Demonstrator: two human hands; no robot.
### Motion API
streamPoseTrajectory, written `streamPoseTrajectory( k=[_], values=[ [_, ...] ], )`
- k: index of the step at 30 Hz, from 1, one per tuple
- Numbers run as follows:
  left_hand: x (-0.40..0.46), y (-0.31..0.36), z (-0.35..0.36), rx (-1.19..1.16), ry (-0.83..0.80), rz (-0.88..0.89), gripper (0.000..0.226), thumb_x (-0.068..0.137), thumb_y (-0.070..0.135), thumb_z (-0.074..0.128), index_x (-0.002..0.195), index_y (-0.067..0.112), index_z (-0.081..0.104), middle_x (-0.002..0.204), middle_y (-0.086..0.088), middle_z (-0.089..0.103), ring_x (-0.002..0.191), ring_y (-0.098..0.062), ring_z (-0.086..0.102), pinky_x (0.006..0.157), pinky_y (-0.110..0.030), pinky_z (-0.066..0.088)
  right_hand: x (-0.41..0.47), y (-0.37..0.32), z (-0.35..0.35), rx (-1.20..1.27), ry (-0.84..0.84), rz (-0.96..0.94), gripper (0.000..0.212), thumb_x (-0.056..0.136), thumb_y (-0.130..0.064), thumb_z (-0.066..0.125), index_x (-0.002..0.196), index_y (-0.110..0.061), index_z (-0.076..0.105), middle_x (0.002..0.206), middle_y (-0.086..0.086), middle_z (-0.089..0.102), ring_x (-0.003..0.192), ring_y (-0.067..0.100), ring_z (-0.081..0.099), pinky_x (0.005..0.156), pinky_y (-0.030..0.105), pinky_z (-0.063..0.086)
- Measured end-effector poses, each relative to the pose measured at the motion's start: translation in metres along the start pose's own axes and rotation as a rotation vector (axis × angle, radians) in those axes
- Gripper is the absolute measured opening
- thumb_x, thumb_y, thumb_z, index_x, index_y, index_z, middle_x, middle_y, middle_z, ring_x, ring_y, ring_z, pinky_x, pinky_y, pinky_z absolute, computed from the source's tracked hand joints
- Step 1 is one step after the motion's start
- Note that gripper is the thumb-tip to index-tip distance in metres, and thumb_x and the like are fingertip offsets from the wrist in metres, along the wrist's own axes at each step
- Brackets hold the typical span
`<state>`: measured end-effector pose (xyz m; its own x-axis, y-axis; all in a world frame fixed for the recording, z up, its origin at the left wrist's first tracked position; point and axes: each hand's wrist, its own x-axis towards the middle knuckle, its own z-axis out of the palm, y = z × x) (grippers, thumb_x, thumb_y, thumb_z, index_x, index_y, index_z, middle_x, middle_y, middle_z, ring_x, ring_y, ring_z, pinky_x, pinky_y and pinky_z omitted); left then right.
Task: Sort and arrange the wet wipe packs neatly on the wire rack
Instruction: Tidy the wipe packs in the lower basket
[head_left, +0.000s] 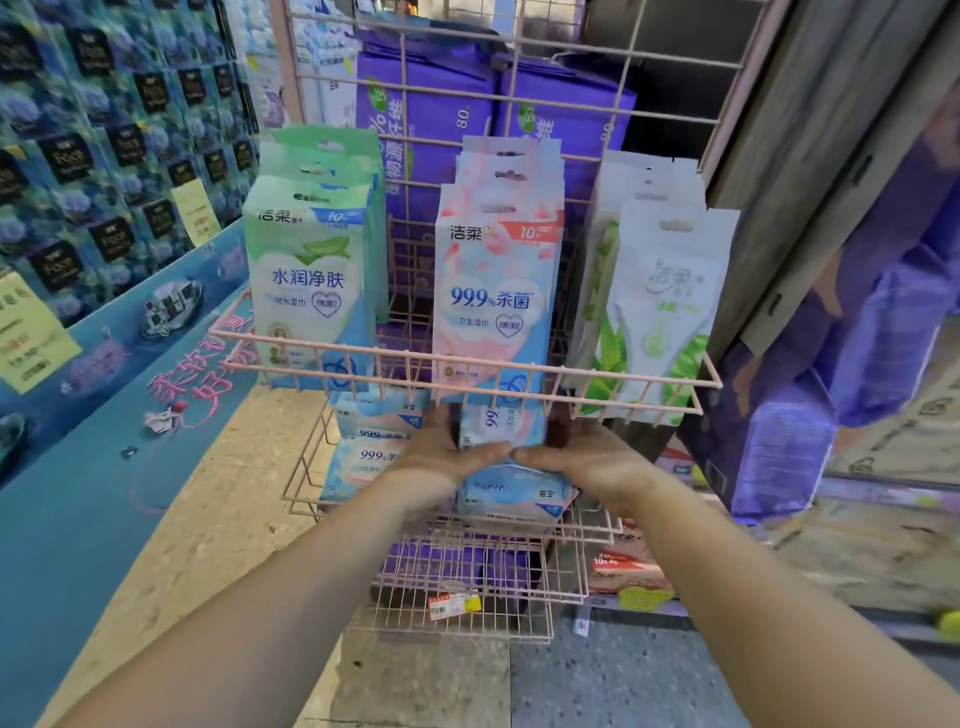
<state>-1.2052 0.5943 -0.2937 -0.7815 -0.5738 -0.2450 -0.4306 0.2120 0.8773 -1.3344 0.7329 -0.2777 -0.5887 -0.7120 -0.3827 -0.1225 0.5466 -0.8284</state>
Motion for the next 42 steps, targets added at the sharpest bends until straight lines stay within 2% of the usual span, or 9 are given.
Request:
streamPoseTrajectory(
  k=[3, 9, 15, 19, 22, 26, 33, 38, 42],
  values=[
    [0.002, -0.002, -0.015, 0.016, 0.009, 0.036, 0.087, 0.075, 0.042, 0.075, 0.143, 0.013, 0.030, 0.143, -0.001, 0.043, 0.126, -0.020, 0.045, 0.092, -0.021, 0.038, 0.000, -0.001, 0.007, 0.003, -0.045, -0.032, 0.100, 0.050, -0.068, 0.079, 0.131, -0.018, 0.051, 0.126, -0.003, 0.064, 0.115, 0.015, 0.061, 0.104, 0.037, 0.045],
    [0.009, 0.015, -0.034, 0.151, -0.064, -0.049, 0.110, 0.042, 0.077, 0.075, 0.129, 0.013, 0.053, 0.135, -0.004, 0.054, 0.118, -0.022, 0.055, 0.103, -0.033, 0.043, -0.004, -0.005, 0.008, 0.426, 0.212, -0.147, 0.009, 0.077, -0.014, 0.076, 0.082, -0.016, 0.069, 0.092, 0.002, 0.073, 0.082, 0.013, 0.071, 0.078, 0.025, 0.058],
    [0.017, 0.014, -0.012, 0.100, 0.106, -0.075, 0.085, 0.059, 0.065, 0.072, 0.122, 0.010, 0.059, 0.129, -0.008, 0.058, 0.116, -0.026, 0.057, 0.094, -0.029, 0.046, 0.004, 0.008, 0.004, 0.424, 0.305, -0.179, 0.015, 0.078, -0.013, 0.076, 0.089, -0.015, 0.067, 0.098, 0.004, 0.073, 0.082, 0.012, 0.071, 0.077, 0.030, 0.059],
    [0.018, -0.004, 0.007, 0.033, 0.104, 0.010, 0.032, 0.085, 0.031, 0.067, 0.113, 0.017, 0.062, 0.116, -0.003, 0.063, 0.106, -0.021, 0.059, 0.083, -0.026, 0.045, 0.012, 0.025, 0.011, 0.326, 0.334, -0.077, 0.017, 0.082, -0.014, 0.073, 0.098, -0.011, 0.066, 0.104, 0.008, 0.071, 0.092, 0.021, 0.066, 0.087, 0.036, 0.054],
    [0.015, -0.007, 0.009, -0.019, 0.080, -0.032, 0.050, 0.094, 0.031, 0.056, 0.141, 0.024, 0.041, 0.133, 0.001, 0.053, 0.118, -0.023, 0.053, 0.086, -0.018, 0.041, 0.014, 0.030, 0.013, 0.271, 0.323, -0.027, 0.013, 0.087, -0.013, 0.067, 0.100, -0.013, 0.069, 0.099, 0.008, 0.069, 0.085, 0.019, 0.063, 0.076, 0.029, 0.051],
    [0.019, -0.009, 0.007, -0.021, 0.091, 0.007, 0.044, 0.096, 0.029, 0.051, 0.137, 0.019, 0.043, 0.133, -0.007, 0.056, 0.090, -0.018, 0.058, 0.068, -0.016, 0.046, 0.022, 0.029, 0.014, 0.268, 0.357, 0.011, 0.016, 0.091, -0.015, 0.061, 0.103, -0.012, 0.070, 0.098, 0.006, 0.069, 0.086, 0.020, 0.062, 0.077, 0.030, 0.053],
    [0.019, -0.016, 0.001, -0.306, -0.211, -0.049, 0.047, 0.091, 0.009, 0.059, 0.135, 0.018, 0.046, 0.124, 0.005, 0.060, 0.123, -0.017, 0.052, 0.111, -0.033, 0.035, 0.022, 0.032, 0.019, 0.435, 0.291, -0.104, 0.030, 0.095, 0.000, 0.044, 0.098, -0.019, 0.067, 0.107, 0.012, 0.070, 0.095, 0.030, 0.067, 0.083, 0.044, 0.057],
    [0.011, 0.005, -0.002, 0.102, -0.259, -0.077, 0.099, 0.081, 0.031, 0.073, 0.153, 0.021, 0.006, 0.154, 0.003, 0.026, 0.143, -0.020, 0.025, 0.113, -0.029, 0.023, 0.012, 0.025, 0.012, 0.411, 0.271, -0.010, 0.020, 0.094, -0.008, 0.046, 0.105, -0.014, 0.062, 0.107, 0.013, 0.068, 0.092, 0.025, 0.063, 0.085, 0.040, 0.052],
    [0.008, -0.004, -0.008, 0.455, -0.261, -0.051, 0.102, 0.067, 0.042, 0.081, 0.148, 0.024, 0.020, 0.151, 0.004, 0.037, 0.135, -0.020, 0.040, 0.107, -0.031, 0.037, -0.011, 0.037, -0.008, 0.050, 0.016, 0.032, 0.054, 0.073, -0.019, 0.074, 0.121, -0.021, 0.049, 0.107, -0.002, 0.068, 0.095, 0.013, 0.065, 0.083, 0.033, 0.052]
  ],
)
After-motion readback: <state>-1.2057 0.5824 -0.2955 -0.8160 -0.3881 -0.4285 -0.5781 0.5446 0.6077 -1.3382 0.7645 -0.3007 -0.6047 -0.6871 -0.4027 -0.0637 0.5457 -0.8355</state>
